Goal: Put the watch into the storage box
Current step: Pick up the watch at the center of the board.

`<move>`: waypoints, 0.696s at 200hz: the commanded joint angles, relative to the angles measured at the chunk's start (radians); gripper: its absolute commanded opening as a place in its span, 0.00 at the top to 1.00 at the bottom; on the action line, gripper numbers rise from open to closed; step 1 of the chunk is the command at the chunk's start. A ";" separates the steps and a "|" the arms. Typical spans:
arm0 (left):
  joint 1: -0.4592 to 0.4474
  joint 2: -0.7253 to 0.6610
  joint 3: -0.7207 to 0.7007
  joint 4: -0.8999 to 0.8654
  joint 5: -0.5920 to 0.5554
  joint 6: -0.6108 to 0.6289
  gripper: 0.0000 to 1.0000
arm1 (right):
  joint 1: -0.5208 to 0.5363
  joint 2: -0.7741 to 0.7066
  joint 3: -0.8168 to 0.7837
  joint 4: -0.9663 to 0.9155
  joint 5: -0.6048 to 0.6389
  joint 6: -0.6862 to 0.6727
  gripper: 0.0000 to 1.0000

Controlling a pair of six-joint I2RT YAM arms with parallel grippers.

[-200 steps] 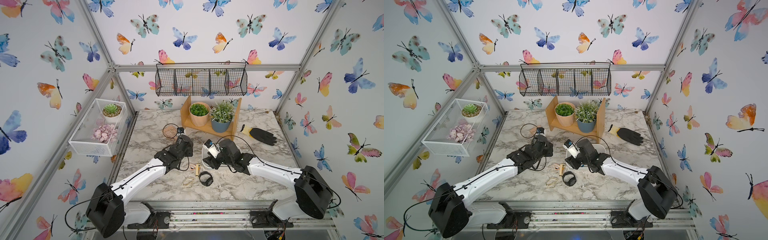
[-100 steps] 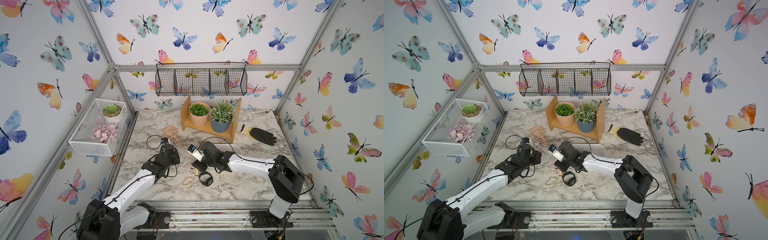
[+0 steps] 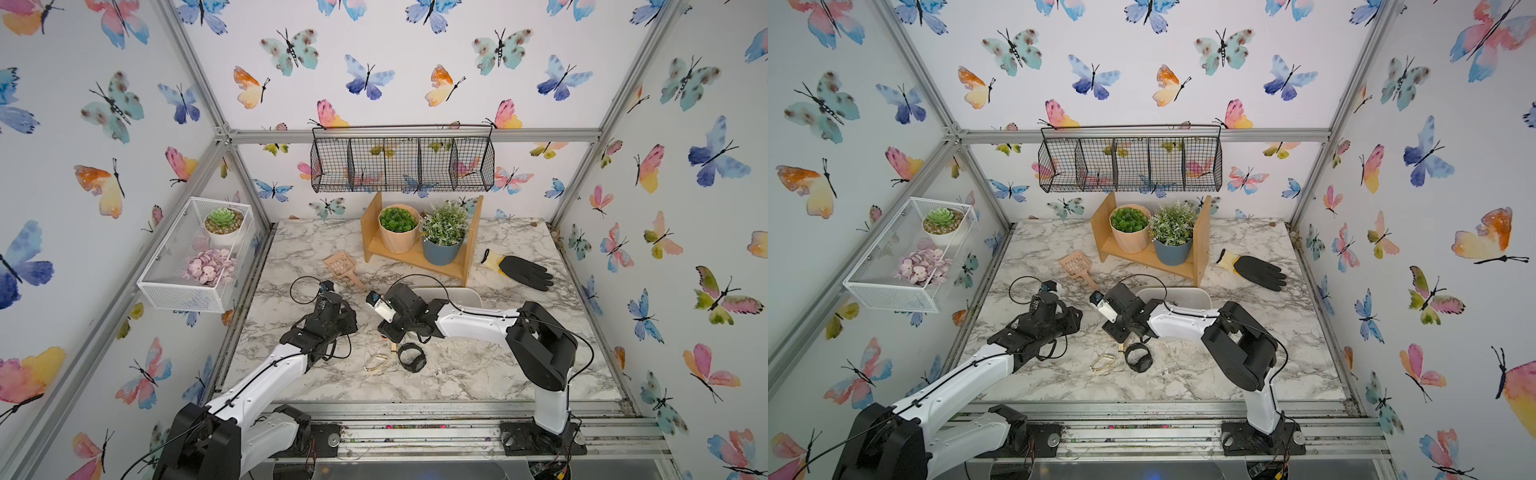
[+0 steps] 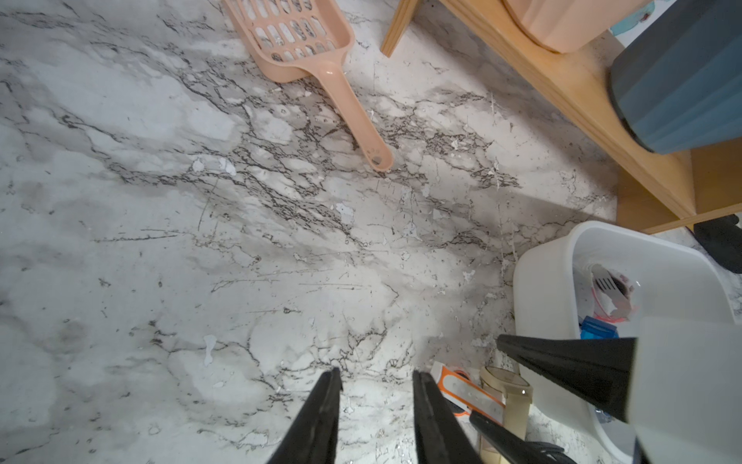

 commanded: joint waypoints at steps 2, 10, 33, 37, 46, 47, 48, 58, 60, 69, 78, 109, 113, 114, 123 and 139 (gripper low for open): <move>0.004 -0.017 -0.006 0.008 0.021 0.003 0.65 | 0.008 0.033 0.033 -0.030 0.012 0.004 0.50; 0.004 -0.019 -0.006 0.008 0.021 0.003 0.65 | 0.009 0.041 0.036 -0.031 0.009 0.005 0.50; 0.004 -0.019 -0.005 0.005 0.019 0.005 0.65 | 0.012 0.058 0.047 -0.034 0.008 0.008 0.53; 0.004 -0.020 -0.005 0.005 0.020 0.006 0.65 | 0.012 0.061 0.049 -0.035 0.008 0.008 0.53; 0.005 -0.020 -0.005 0.003 0.018 0.005 0.65 | 0.014 0.066 0.053 -0.037 0.009 0.008 0.54; 0.004 -0.020 -0.005 0.002 0.018 0.005 0.65 | 0.014 0.066 0.053 -0.038 0.010 0.008 0.54; 0.004 -0.020 -0.005 0.002 0.018 0.006 0.65 | 0.014 0.067 0.054 -0.038 0.009 0.008 0.54; 0.004 -0.020 -0.006 0.001 0.020 0.006 0.65 | 0.015 0.073 0.058 -0.043 0.012 0.006 0.56; 0.004 -0.021 -0.005 0.000 0.020 0.005 0.65 | 0.015 0.074 0.060 -0.043 0.012 0.006 0.56; 0.004 -0.021 -0.004 -0.001 0.018 0.007 0.65 | 0.017 0.078 0.064 -0.048 0.012 0.005 0.59; 0.004 -0.023 -0.003 -0.003 0.018 0.006 0.65 | 0.020 0.080 0.066 -0.048 0.014 0.003 0.61; 0.005 -0.022 -0.001 -0.009 0.017 0.009 0.65 | 0.022 0.083 0.072 -0.052 0.010 0.001 0.67; 0.005 -0.021 -0.001 -0.009 0.016 0.010 0.65 | 0.023 0.083 0.072 -0.052 0.009 0.000 0.68; 0.004 -0.021 0.000 -0.009 0.016 0.010 0.65 | 0.023 0.084 0.072 -0.052 0.009 0.000 0.69; 0.004 -0.020 0.001 -0.010 0.016 0.010 0.65 | 0.023 0.084 0.073 -0.052 0.006 0.000 0.71; 0.005 -0.019 0.004 -0.010 0.017 0.012 0.65 | 0.023 0.080 0.072 -0.049 0.000 -0.001 0.76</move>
